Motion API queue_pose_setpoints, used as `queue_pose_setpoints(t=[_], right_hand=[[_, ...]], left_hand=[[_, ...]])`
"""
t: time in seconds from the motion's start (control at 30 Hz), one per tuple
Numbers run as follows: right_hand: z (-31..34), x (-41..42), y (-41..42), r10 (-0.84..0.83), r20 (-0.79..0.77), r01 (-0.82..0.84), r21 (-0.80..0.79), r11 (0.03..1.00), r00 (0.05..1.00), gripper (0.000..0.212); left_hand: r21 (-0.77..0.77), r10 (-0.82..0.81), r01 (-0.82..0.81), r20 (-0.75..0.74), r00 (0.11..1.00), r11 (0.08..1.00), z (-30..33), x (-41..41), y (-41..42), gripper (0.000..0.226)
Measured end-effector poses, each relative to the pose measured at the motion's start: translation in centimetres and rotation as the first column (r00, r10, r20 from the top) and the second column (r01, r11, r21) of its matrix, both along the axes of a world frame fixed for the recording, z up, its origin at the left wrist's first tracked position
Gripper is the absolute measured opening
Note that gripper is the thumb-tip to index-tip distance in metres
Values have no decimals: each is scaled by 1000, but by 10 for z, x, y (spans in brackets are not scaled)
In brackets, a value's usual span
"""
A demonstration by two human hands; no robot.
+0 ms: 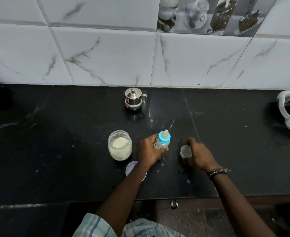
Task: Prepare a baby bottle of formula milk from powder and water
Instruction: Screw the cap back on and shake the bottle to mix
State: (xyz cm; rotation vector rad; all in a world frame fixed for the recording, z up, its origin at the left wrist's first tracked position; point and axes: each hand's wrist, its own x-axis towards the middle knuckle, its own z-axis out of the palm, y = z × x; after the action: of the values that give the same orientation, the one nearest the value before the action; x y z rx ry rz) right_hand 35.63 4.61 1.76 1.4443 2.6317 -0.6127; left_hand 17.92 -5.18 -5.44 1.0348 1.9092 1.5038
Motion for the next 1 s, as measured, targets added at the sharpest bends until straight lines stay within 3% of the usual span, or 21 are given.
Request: queue_pose_setpoints(t=[0.17,0.27,0.4,0.5,0.57,0.67,0.8,1.0], right_hand=[[22,-6,1,-81,-441,53,-75,996,894,37],[37,-13,2,-24,-529,-23,-82,996,848,44],[55,-23,4,91,-502,-70,60,996,860,72],[69,-31,5,90,-539,-39,107,994,837,58],[78,-37,4,180,-520,-96,184,978,835,50],[86,-47,1,316,-372,-224,270,937,873,55],[84,-65,-6,389,-184,-338,257,905,903,57],[71,-76,-13,437,-59,-409,258,875,898,50]], left_hand=[[-17,6,-7,-6,1000,1000,-3,-1,1,63],[-21,10,-11,-28,1000,1000,-3,0,1,62],[-15,11,-13,-80,997,1000,-1,0,1,63],[-16,12,-13,-85,996,1000,0,1,0,63],[-22,10,-12,-91,996,1000,1,2,0,62],[-22,9,-11,-77,997,1000,0,0,0,57],[-25,10,-12,-67,998,1000,1,0,-1,49],[-22,7,-7,3,1000,1000,-1,2,0,47]])
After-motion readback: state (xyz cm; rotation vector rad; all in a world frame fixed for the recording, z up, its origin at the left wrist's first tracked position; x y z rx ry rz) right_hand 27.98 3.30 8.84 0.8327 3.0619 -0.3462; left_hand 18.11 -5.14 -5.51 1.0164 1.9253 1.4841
